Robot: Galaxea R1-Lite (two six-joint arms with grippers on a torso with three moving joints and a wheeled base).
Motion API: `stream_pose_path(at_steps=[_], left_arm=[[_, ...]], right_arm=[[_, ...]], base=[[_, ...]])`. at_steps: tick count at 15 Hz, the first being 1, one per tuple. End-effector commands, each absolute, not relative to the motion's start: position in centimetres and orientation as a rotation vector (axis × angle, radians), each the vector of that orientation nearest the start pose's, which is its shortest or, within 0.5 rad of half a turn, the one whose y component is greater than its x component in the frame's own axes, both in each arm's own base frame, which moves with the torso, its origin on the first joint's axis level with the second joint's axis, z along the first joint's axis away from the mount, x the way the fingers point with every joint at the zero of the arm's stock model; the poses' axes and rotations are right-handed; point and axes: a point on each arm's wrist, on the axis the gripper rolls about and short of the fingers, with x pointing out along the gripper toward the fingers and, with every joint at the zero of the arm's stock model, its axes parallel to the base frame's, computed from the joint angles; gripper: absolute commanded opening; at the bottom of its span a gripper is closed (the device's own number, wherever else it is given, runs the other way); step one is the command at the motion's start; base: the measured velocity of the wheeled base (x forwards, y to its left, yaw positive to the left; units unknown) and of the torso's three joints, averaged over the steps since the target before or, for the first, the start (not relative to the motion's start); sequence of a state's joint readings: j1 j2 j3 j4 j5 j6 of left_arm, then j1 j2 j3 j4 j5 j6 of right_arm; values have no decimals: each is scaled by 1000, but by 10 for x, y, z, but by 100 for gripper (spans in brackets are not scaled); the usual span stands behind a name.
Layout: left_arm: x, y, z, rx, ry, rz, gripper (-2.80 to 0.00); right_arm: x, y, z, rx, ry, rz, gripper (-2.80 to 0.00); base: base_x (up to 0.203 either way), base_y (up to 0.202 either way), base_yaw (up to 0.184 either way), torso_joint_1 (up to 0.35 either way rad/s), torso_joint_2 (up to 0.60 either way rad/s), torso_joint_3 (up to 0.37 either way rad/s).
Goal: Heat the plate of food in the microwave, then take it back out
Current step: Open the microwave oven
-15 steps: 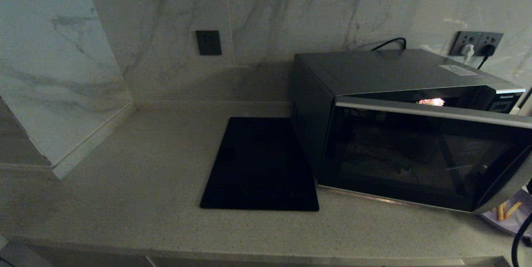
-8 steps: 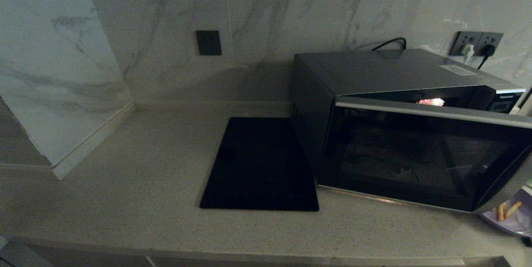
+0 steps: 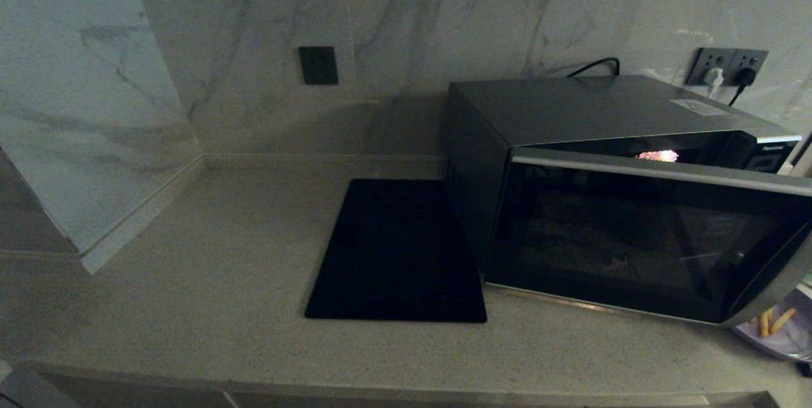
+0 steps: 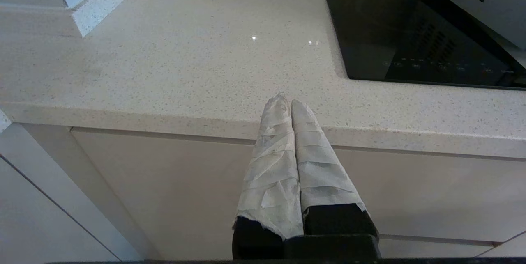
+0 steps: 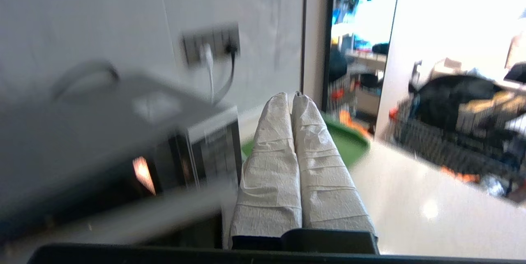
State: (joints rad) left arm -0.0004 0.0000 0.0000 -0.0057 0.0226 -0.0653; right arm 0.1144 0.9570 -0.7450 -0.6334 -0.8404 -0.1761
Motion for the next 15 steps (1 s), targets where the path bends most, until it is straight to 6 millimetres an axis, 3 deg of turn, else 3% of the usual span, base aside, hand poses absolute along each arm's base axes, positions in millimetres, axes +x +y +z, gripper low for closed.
stream_pose_path(at_steps=[1, 3, 5, 7, 9, 15], left_arm=[[-23, 1, 76, -66, -8, 23, -280], [-23, 1, 76, -66, -9, 23, -280], [-23, 1, 76, -66, -8, 23, -280], [-23, 1, 76, -66, -8, 23, -280], [-23, 1, 76, -66, -8, 23, -280], [-23, 1, 76, -66, -8, 23, -280]], right_arm=[[108, -6, 352, 29, -328, -764, -280], [121, -10, 384, -12, -269, -805, -280], [146, -15, 403, -95, -114, -846, -280], [180, -20, 399, -217, 152, -846, -280], [204, -23, 386, -274, 304, -791, -280], [215, -26, 360, -46, 480, -567, -280]], base=[[0, 0, 0, 0, 0, 0], [0, 0, 0, 0, 0, 0], [0, 0, 0, 0, 0, 0], [0, 0, 0, 0, 0, 0], [0, 0, 0, 0, 0, 0], [0, 0, 0, 0, 0, 0]])
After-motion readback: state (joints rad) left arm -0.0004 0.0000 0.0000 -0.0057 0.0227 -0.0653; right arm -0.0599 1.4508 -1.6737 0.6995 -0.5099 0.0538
